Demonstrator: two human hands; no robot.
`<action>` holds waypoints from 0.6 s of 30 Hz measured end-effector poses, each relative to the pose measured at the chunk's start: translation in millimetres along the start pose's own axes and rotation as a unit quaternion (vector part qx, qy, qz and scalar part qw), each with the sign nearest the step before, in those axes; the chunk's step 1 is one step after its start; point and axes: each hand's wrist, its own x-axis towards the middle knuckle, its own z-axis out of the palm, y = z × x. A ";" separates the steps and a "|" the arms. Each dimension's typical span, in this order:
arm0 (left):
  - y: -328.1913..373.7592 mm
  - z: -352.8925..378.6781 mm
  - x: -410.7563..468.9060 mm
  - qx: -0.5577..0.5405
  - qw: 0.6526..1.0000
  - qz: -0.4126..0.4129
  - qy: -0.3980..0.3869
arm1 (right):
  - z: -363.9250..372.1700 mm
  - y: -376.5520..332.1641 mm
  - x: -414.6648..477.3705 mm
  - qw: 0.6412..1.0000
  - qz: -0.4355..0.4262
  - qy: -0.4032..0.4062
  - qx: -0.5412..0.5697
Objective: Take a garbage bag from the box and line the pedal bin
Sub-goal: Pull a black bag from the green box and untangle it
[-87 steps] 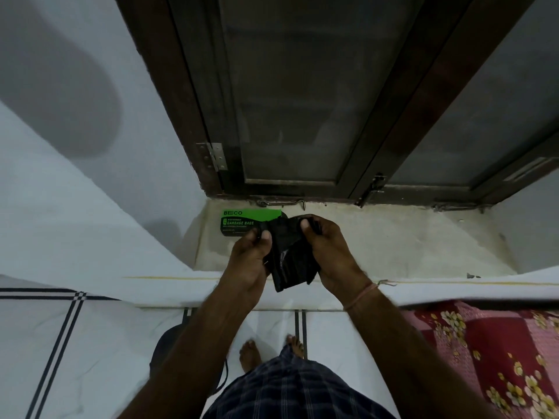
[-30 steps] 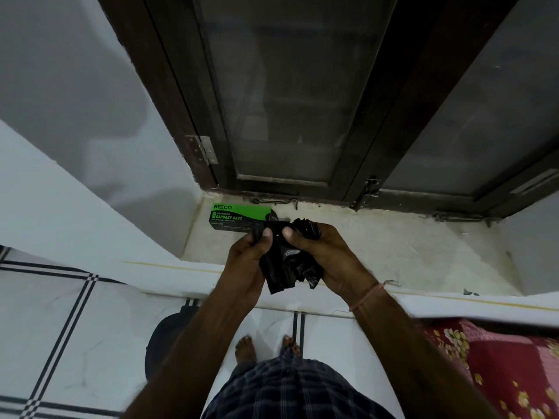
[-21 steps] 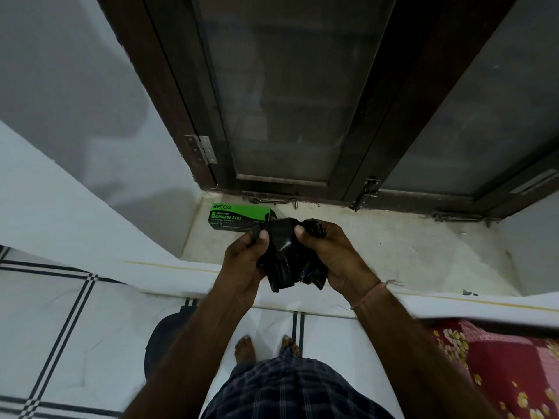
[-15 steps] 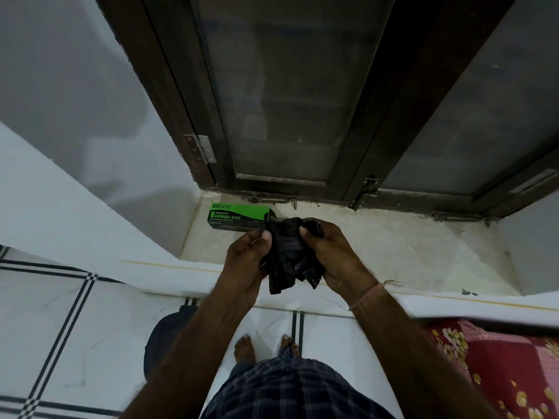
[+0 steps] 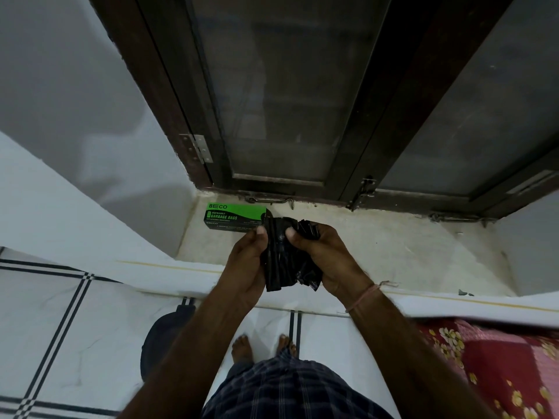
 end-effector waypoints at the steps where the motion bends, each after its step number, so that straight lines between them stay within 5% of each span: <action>1: 0.7 1.6 -0.8 0.001 1.000 0.003 -0.011 | 0.4 0.0 0.3 1.000 -0.008 0.009 -0.006; 18: -2.4 6.6 2.2 -0.001 1.000 -0.023 -0.014 | -3.7 0.0 1.5 1.000 0.015 0.004 0.024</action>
